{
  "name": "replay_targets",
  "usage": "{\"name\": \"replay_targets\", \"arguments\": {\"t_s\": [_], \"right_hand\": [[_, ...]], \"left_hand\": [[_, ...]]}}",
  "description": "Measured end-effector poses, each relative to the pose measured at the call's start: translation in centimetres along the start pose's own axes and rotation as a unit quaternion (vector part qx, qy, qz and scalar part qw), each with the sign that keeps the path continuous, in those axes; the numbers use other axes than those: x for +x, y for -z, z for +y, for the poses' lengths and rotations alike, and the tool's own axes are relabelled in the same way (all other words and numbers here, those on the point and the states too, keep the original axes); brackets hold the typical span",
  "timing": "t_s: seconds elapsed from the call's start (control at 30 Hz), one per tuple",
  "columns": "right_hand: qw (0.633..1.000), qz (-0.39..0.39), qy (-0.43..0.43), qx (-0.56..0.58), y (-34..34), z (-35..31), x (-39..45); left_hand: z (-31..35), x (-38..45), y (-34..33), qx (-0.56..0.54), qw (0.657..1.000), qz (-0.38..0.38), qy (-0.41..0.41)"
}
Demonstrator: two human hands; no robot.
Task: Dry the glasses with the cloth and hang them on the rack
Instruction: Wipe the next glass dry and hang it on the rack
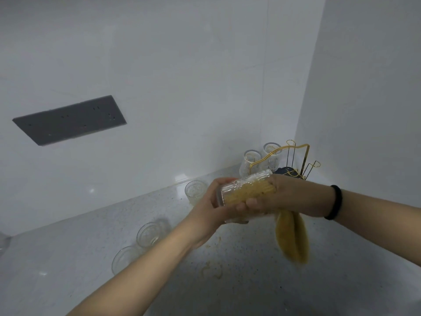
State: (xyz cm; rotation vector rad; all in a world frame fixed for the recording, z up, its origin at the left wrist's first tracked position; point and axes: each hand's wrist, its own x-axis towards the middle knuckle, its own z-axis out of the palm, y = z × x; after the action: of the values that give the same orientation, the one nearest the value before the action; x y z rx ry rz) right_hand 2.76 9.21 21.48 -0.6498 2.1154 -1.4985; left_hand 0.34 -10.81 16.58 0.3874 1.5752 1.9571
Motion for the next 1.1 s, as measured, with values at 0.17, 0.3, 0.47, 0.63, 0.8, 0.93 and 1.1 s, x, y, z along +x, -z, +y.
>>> {"name": "replay_targets", "arguments": {"t_s": [0.17, 0.3, 0.47, 0.63, 0.8, 0.93, 1.1], "right_hand": [[0.939, -0.024, 0.022, -0.341, -0.8, 1.5, -0.2], [0.955, -0.011, 0.054, -0.292, -0.5, 1.1, -0.2], [1.0, 0.011, -0.004, -0.012, 0.1, 0.0, -0.5], [0.958, 0.005, 0.019, -0.287, -1.3, 0.4, -0.8], [0.964, -0.053, -0.014, -0.261, -0.6, -1.2, -0.9], [0.917, -0.122, 0.007, -0.38, -1.9, -0.6, 0.0], [0.814, -0.139, 0.098, -0.555, -2.8, 0.2, -0.5]], "left_hand": [[1.6, -0.1, -0.3, -0.084, 0.985, -0.026, 0.151], [1.1, -0.1, -0.1, -0.083, 0.979, -0.057, 0.178], [-0.1, -0.1, -0.2, -0.006, 1.0, 0.004, 0.011], [1.5, -0.5, -0.3, -0.088, 0.974, -0.057, 0.201], [1.4, 0.2, 1.1, 0.115, 0.98, -0.091, 0.137], [3.0, 1.0, 0.2, 0.33, 0.919, -0.186, 0.107], [1.9, 1.8, 0.8, 0.271, 0.913, -0.249, 0.175]]}}
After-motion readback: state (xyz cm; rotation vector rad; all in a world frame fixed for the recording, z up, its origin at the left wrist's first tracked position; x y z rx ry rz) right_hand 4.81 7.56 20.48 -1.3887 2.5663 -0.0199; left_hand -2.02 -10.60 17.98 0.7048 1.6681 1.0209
